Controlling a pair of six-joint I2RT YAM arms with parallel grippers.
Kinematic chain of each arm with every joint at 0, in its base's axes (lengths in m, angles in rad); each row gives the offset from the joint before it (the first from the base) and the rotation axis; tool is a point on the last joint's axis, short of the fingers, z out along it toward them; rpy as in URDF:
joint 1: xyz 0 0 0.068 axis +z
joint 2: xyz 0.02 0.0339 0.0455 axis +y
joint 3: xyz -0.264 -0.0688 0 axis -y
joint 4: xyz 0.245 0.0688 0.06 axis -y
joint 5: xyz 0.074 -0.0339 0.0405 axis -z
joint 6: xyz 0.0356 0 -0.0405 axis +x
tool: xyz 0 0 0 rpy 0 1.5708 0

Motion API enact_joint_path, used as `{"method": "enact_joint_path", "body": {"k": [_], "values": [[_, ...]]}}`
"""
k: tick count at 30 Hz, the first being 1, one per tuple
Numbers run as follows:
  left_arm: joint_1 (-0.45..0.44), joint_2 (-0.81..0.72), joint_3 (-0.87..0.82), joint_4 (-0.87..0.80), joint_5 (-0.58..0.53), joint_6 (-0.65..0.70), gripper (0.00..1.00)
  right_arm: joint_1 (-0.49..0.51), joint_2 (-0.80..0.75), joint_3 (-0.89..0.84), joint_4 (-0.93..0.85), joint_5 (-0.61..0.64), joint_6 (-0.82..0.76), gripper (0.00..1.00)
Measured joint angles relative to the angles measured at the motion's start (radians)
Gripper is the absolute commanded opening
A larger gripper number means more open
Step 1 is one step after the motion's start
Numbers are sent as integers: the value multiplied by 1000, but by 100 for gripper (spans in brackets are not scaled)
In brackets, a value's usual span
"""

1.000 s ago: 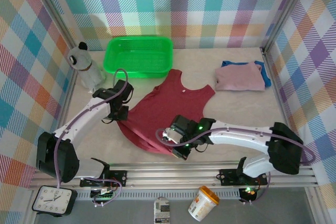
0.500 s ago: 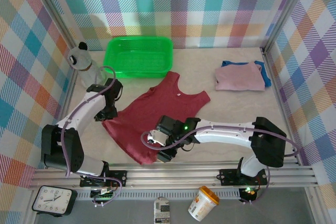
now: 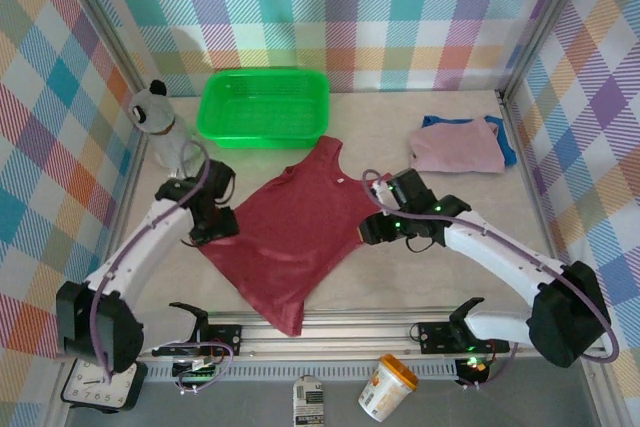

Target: Fold and stack the tank tops

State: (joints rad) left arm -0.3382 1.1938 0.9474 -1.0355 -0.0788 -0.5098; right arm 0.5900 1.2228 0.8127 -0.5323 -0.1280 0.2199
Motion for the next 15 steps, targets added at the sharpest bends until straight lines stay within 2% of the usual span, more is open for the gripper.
{"method": "enact_joint_path", "body": {"k": [2,6,10,15], "values": [[-67,-24,-75,45,71,-57,49,-49,27,-7,18,-14,31,57],[-97,1,-185,120,134,-128,49,-107,137,4,77,-29,69,53],[-98,91,-212,196,149,-152,49,-140,249,29,138,-65,93,45],[-98,190,-211,254,137,-150,48,-135,332,70,222,-170,116,39]]}}
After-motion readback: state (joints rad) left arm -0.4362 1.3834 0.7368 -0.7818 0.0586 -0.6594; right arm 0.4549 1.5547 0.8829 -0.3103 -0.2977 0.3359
